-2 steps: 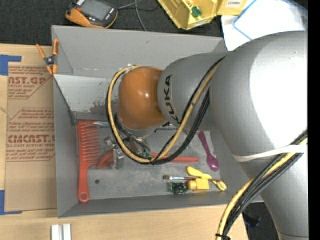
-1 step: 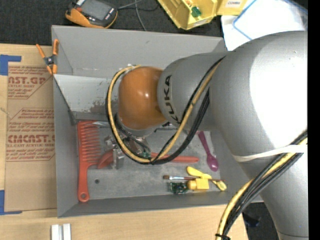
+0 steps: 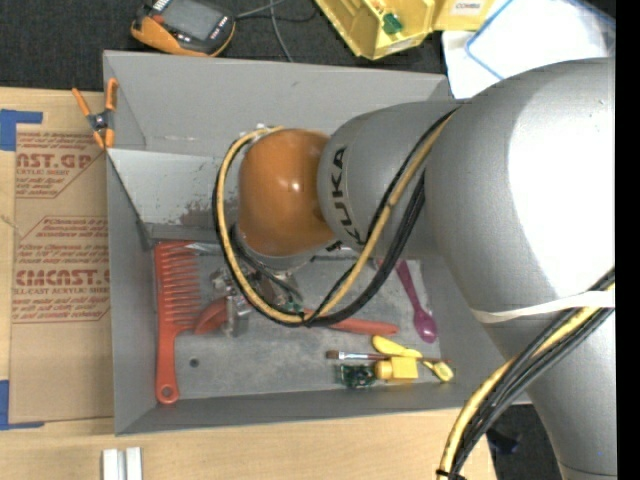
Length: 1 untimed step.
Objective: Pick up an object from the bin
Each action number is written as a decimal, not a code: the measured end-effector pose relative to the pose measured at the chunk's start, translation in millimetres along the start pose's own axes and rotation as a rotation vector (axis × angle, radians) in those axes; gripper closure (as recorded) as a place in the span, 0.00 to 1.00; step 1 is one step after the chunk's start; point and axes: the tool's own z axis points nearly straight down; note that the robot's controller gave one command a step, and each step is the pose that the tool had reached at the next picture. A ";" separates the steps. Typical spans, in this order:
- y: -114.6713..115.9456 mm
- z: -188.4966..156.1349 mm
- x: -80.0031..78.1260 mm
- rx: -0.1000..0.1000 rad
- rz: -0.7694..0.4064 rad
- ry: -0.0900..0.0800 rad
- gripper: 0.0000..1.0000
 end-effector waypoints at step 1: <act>0.6 -31.8 1.5 0.000 0.000 0.004 1.00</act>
Offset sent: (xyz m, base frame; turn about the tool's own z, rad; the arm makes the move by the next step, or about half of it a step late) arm -0.0020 0.0000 0.0687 -0.0001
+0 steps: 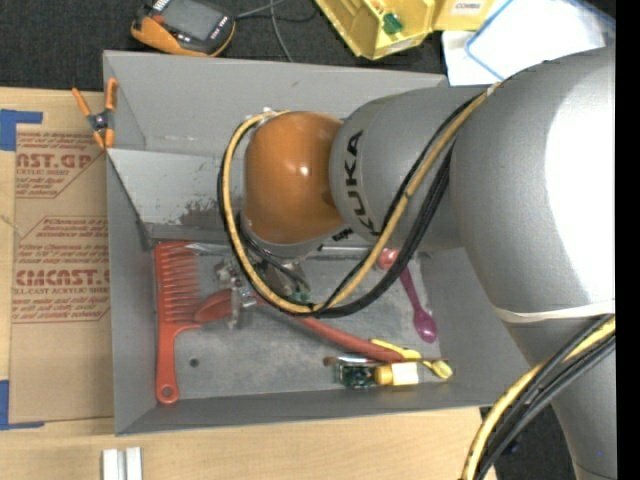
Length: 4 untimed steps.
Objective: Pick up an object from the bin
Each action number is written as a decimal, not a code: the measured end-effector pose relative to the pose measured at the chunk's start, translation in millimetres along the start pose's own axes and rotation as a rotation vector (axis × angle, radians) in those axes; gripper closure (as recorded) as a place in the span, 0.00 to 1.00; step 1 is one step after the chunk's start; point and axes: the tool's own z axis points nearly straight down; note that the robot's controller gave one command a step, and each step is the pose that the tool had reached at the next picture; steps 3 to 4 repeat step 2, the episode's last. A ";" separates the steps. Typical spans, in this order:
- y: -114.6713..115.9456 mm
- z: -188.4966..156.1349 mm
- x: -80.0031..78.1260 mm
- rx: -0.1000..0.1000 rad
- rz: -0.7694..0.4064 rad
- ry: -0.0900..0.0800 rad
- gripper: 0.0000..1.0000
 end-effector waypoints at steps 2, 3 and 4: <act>0.5 -34.2 -0.9 0.000 0.000 -0.006 1.00; 0.5 -34.2 -0.9 0.000 0.000 -0.006 1.00; 0.5 -34.2 -0.9 0.000 0.000 -0.006 1.00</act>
Offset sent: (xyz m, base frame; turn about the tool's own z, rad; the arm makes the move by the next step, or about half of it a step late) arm 0.0009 0.0002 0.0422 -0.0001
